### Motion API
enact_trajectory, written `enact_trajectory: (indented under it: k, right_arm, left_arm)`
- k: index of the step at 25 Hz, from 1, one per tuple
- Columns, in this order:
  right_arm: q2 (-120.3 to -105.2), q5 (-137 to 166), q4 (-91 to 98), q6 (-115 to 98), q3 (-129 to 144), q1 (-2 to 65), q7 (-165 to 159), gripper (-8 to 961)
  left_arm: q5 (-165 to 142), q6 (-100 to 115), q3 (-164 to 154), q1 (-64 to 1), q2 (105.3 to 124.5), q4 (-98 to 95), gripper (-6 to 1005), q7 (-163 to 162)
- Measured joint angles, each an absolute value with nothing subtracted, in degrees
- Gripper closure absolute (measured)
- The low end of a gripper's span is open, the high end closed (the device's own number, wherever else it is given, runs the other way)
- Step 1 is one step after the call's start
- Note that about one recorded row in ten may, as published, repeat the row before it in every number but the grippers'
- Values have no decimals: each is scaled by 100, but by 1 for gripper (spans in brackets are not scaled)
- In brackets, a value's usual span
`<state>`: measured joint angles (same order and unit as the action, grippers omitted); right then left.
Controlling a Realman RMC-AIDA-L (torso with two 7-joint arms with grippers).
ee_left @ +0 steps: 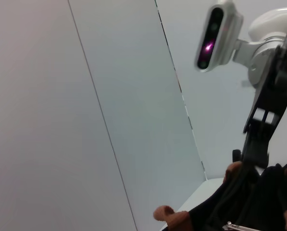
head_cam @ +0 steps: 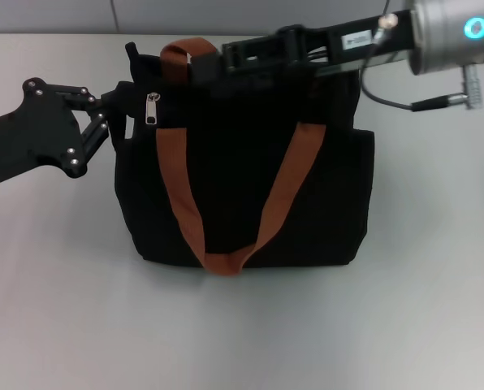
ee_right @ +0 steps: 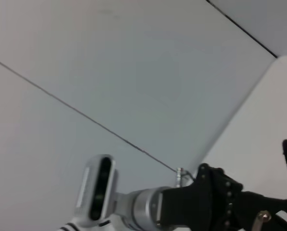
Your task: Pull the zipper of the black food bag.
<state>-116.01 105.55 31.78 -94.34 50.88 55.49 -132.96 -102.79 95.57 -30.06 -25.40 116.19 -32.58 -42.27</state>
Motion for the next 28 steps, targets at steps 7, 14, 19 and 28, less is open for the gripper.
enact_trajectory:
  k: [7,14,19,28]
  right_arm:
    - [-11755,10555,3169,-8813,5667,5774,-13737,123]
    - [-11854,10554,3164,-8537,5858,5886,-13851,122]
    - [-11899,10554,3163,-8378,5986,5929,-13922,122]
    - [-11919,10543,3153,-8281,6025,5931,-13932,122]
  left_arm:
    - [-10279,9590,-3006,-2540,11619,-3269,975,-4227]
    - [-10279,9590,-3034,-2577,11619,-3270,975,-4221]
    - [-10279,9603,-3041,-2583,11616,-3270,975,-4219]
    - [-10284,9732,-3031,-2589,11595,-3269,975,-4221]
